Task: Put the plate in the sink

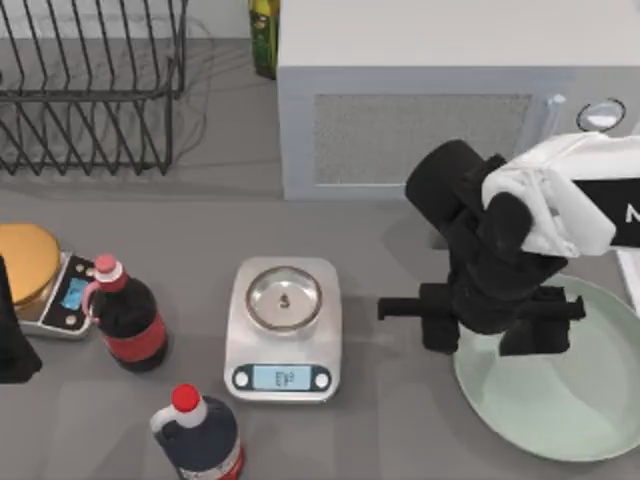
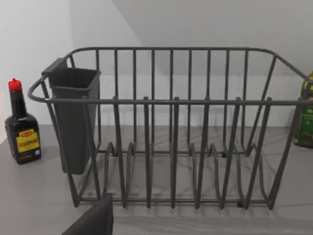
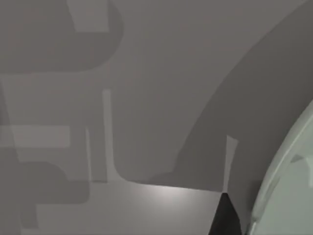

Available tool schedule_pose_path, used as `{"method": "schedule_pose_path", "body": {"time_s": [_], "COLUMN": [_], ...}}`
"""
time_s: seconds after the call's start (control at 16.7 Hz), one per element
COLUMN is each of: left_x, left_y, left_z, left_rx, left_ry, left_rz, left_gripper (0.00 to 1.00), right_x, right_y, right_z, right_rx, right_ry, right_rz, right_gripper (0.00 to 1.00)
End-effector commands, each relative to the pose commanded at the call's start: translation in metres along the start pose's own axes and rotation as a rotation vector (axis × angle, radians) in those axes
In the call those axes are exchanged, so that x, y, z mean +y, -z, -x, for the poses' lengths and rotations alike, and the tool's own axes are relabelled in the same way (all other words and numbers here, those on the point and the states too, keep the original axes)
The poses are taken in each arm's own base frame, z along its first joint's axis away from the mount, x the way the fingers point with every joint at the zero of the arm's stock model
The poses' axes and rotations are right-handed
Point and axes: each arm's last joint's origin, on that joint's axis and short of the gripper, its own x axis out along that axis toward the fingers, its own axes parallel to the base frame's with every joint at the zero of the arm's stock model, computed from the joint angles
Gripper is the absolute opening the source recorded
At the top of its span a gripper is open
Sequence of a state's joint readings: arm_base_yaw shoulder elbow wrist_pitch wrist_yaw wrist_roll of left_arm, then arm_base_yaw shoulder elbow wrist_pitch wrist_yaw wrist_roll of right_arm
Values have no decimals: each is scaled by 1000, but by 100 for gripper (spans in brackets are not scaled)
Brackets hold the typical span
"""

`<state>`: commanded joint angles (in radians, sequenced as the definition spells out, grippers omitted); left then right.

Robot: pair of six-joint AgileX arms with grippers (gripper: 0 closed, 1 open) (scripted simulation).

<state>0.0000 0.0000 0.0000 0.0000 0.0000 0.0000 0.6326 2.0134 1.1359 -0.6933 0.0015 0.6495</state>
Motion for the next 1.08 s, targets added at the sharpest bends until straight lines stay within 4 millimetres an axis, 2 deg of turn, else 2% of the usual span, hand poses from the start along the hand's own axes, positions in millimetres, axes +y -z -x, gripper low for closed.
{"method": "schedule_pose_path", "body": {"time_s": [0.42, 0.48, 0.66, 0.84, 0.96, 1.08], "left_x": [0, 0, 0, 0, 0, 0], "left_y": [0, 0, 0, 0, 0, 0], "left_z": [0, 0, 0, 0, 0, 0], "left_rx": [0, 0, 0, 0, 0, 0], "left_ry": [0, 0, 0, 0, 0, 0], "left_rz": [0, 0, 0, 0, 0, 0], "left_gripper": [100, 100, 100, 100, 100, 100], "right_x": [0, -5, -1, 9, 16, 20], "right_y": [0, -5, -8, -19, -28, -33], "right_z": [0, 34, 40, 66, 98, 140], "right_rx": [0, -98, -93, -83, -79, -76], "right_ry": [0, -46, -43, -36, -33, -31], "right_rz": [0, -9, -9, -9, -9, -9], "right_gripper": [0, 0, 0, 0, 0, 0]}}
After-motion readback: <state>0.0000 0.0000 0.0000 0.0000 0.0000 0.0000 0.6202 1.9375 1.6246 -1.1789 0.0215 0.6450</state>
